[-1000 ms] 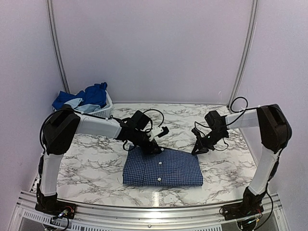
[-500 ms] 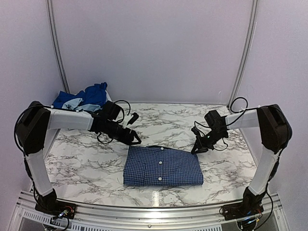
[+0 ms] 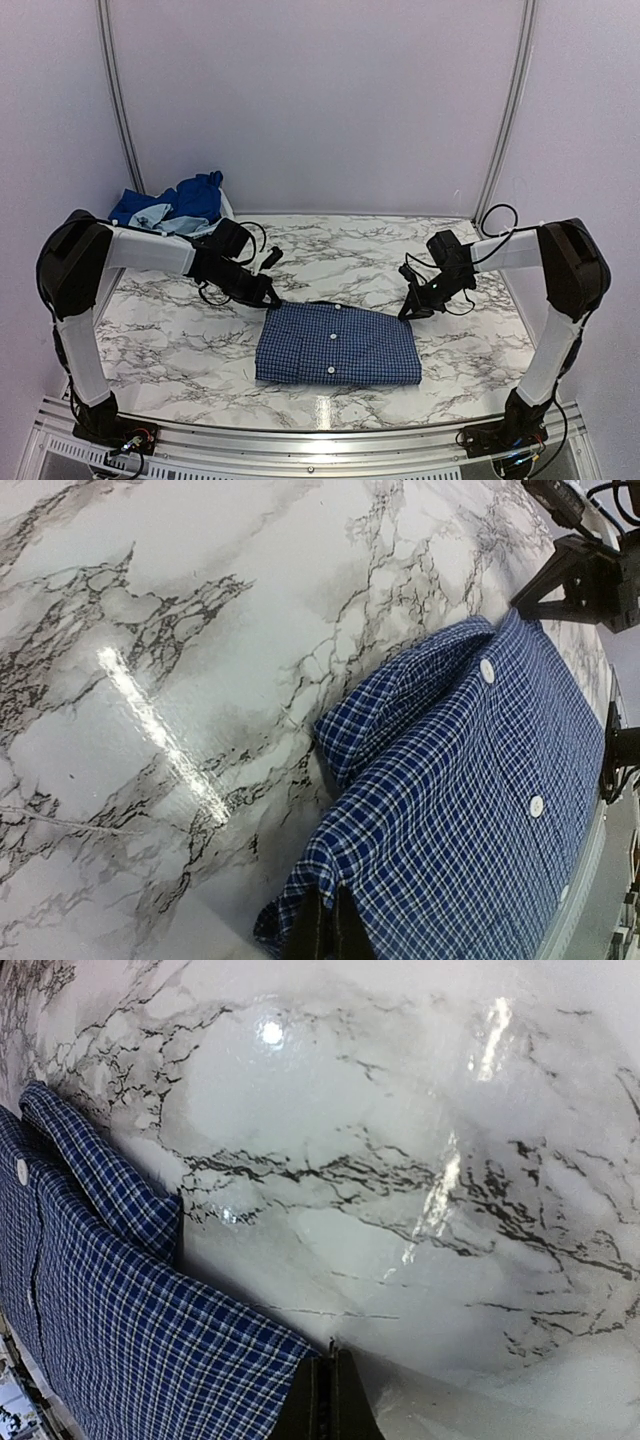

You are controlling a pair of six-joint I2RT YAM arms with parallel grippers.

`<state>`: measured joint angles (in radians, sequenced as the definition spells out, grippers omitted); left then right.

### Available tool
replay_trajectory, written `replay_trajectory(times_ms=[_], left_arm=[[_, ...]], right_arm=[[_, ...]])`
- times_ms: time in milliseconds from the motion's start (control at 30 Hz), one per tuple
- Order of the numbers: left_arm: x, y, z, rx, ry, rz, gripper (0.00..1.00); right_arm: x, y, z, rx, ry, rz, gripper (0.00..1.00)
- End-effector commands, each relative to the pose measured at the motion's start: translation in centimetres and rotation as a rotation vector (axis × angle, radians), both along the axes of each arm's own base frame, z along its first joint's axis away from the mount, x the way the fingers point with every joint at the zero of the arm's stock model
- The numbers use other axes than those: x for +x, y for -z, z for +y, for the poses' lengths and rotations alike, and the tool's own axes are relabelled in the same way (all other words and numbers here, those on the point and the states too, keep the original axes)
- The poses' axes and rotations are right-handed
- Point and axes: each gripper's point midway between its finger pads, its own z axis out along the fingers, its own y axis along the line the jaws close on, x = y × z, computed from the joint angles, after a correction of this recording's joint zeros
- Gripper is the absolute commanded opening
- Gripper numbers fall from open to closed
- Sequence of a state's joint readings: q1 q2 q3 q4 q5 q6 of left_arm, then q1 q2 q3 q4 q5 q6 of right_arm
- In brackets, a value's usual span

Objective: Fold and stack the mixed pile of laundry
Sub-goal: Adjust the square-folded shirt at the center of the board.

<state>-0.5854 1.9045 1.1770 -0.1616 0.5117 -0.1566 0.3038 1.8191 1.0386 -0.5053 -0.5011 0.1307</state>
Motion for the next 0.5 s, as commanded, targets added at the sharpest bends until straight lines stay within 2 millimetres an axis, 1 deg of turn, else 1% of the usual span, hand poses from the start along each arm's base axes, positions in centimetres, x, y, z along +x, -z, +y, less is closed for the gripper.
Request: replay_trajectory(times_ms=[0, 33, 100, 233, 300, 333, 367, 467], left_arm=[[2.9, -3.4, 0.9, -0.034, -0.095, -0.084, 0.00], [3.2, -2.8, 1.1, -0.022, -0.112, -0.079, 0.00], [3.6, -1.0, 1.4, 0.010, -0.135, -0.052, 0.00], [3.9, 2.8, 2.1, 0.078, -0.174, 0.000, 0.00], [4.1, 4.3, 2.4, 0.107, -0.192, 0.014, 0.00], [4.3, 4.9, 2.6, 0.122, -0.199, 0.018, 0.00], [4.5, 5.4, 2.6, 0.129, -0.204, 0.023, 0.00], [4.8, 6.6, 3.0, 0.157, -0.219, 0.035, 0.00]], right_arm=[[-0.7, 0.6, -1.3, -0.077, 0.015, 0.014, 0.00], [-0.5, 0.0, -1.1, -0.074, 0.013, 0.003, 0.00], [0.0, -1.5, -0.9, -0.060, 0.014, -0.028, 0.00], [1.3, -5.6, -0.1, -0.003, 0.011, -0.121, 0.00], [1.8, -6.9, 0.0, 0.009, 0.012, -0.159, 0.00], [2.1, -7.2, 0.1, 0.013, 0.013, -0.173, 0.00], [2.3, -7.0, 0.1, 0.011, 0.019, -0.178, 0.00], [2.9, -4.8, 0.2, -0.001, 0.023, -0.154, 0.00]])
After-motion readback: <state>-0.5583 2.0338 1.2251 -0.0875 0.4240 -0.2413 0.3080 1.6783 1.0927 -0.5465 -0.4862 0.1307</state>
